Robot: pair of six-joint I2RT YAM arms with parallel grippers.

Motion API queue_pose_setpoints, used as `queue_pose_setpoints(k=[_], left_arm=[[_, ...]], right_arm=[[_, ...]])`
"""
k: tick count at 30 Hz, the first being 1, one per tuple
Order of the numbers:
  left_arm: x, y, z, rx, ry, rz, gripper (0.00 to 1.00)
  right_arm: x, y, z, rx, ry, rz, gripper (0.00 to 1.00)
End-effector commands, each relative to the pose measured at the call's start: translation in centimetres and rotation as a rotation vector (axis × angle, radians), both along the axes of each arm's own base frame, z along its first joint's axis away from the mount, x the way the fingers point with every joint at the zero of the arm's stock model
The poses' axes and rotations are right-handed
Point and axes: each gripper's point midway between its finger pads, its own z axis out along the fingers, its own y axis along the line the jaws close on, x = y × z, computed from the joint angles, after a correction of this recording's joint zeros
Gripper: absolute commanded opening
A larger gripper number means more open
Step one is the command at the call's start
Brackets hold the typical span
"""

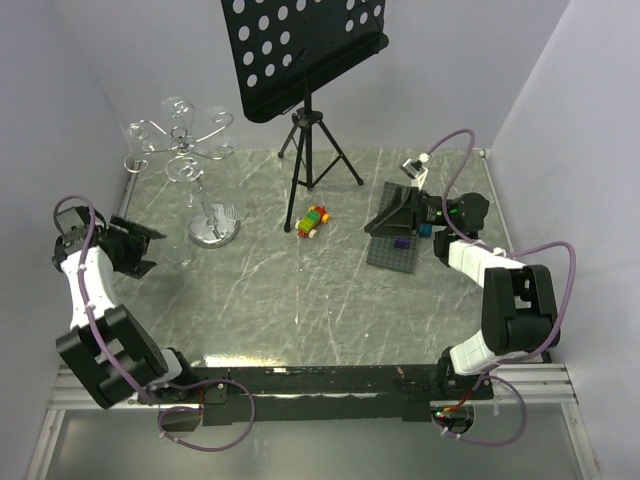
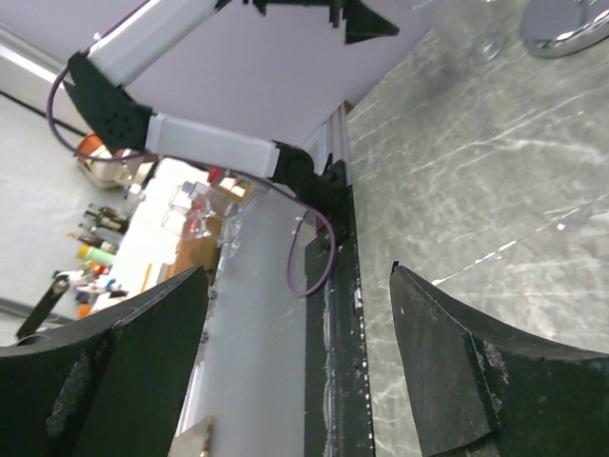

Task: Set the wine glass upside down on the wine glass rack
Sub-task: Pick up the wine glass at the center of the board.

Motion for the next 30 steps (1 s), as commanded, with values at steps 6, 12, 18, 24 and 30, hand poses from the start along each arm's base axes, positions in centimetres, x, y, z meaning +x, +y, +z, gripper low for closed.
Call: queue_pose_setpoints(k=[6, 12, 18, 24, 30], left_arm=[[1.9, 0.6, -0.4, 0.087, 0.073, -0.074, 0.75], [2.9, 0.9, -1.4, 0.132, 0.137, -0.073, 0.62], [2.9, 2.1, -2.0, 0.196, 0.207, -0.073, 0.5], [3.1, 1.6, -2.9, 0.188, 0.234, -0.124, 0.41], [3.7, 0.9, -3.5, 0.18, 0.248, -0.182, 0.3]], right_arm=[[-4.1, 0.9, 0.7, -0.154, -0.428, 0.292, 0.83], [-3.9, 1.9, 3.2, -0.146, -0.464, 0.313, 0.83], [-4.0, 2.2, 3.7, -0.145, -0.479, 0.325, 0.83], [-4.6, 2.6, 4.3, -0.145, -0.506, 0.347, 0.84], [-4.9, 2.8, 4.6, -0.141, -0.518, 0.356, 0.84]])
